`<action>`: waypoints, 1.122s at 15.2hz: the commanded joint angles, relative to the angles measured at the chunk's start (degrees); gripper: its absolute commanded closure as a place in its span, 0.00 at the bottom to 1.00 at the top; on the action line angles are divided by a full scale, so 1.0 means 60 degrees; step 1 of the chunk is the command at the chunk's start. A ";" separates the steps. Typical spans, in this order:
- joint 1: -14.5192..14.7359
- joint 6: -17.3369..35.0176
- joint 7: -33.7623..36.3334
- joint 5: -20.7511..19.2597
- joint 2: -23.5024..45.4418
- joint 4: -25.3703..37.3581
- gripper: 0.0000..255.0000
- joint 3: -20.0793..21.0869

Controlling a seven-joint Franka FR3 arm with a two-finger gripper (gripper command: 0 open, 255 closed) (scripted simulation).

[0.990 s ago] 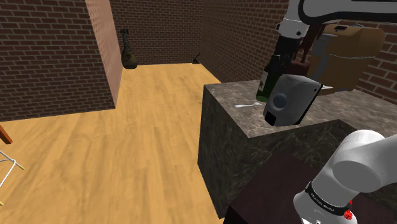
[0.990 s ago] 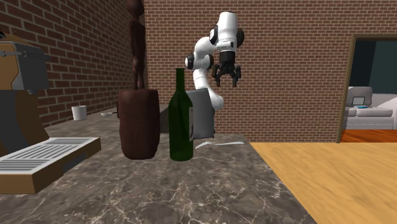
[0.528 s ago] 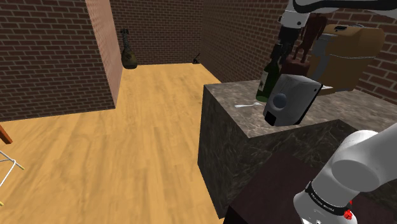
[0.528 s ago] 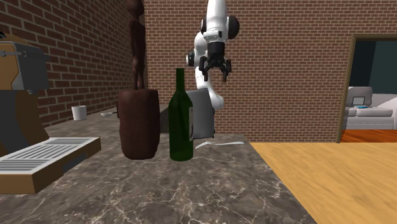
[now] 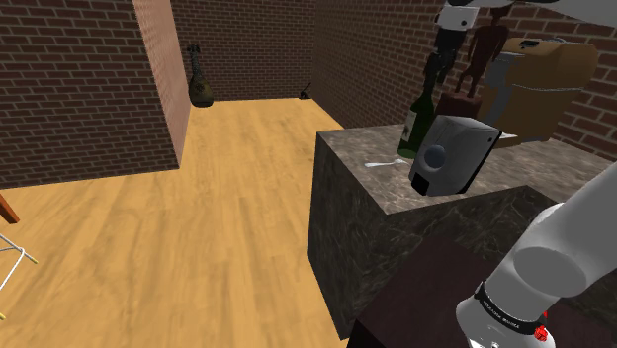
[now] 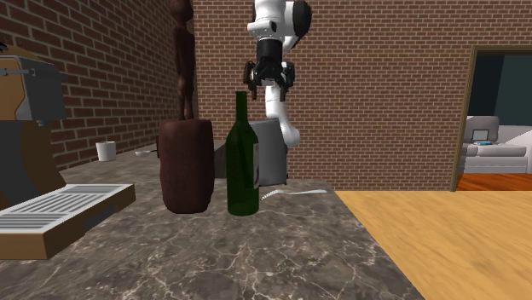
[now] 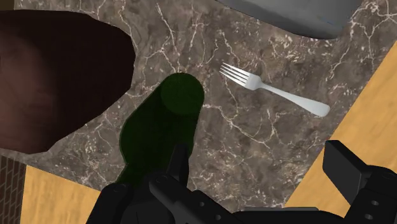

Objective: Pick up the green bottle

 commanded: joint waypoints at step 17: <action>-0.0884 -0.0209 -0.2042 0.1274 0.3058 0.2984 0.00 -0.1160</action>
